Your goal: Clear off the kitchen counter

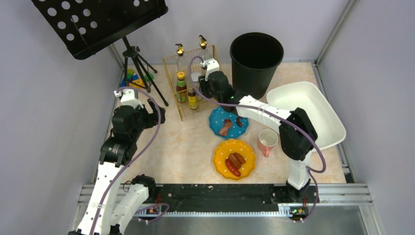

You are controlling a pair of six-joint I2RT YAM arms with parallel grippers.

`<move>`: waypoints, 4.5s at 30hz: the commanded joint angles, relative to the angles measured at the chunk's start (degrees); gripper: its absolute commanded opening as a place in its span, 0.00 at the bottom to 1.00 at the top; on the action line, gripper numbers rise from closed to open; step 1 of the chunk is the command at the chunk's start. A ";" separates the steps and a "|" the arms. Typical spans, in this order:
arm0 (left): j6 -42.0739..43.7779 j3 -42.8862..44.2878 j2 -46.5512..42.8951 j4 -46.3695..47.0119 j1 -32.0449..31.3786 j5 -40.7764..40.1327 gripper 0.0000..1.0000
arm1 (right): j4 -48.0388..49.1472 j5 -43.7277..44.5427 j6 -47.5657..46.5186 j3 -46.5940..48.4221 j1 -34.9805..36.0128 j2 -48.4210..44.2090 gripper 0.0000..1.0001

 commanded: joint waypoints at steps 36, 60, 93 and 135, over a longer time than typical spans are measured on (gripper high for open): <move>-0.43 0.44 -0.09 1.83 0.27 0.69 0.93 | 0.69 -1.99 3.04 1.01 -1.38 -0.53 0.69; 0.19 2.37 6.17 0.31 -7.86 13.24 0.88 | -8.53 -2.82 6.77 -31.45 -1.02 -38.97 0.76; -25.32 -14.50 23.97 16.75 -41.81 8.43 0.84 | -27.01 -10.24 22.76 -48.61 7.26 -59.10 0.70; -30.51 -23.12 41.44 30.79 -42.94 8.21 0.18 | -34.29 -9.19 33.68 -56.35 10.58 -68.33 0.66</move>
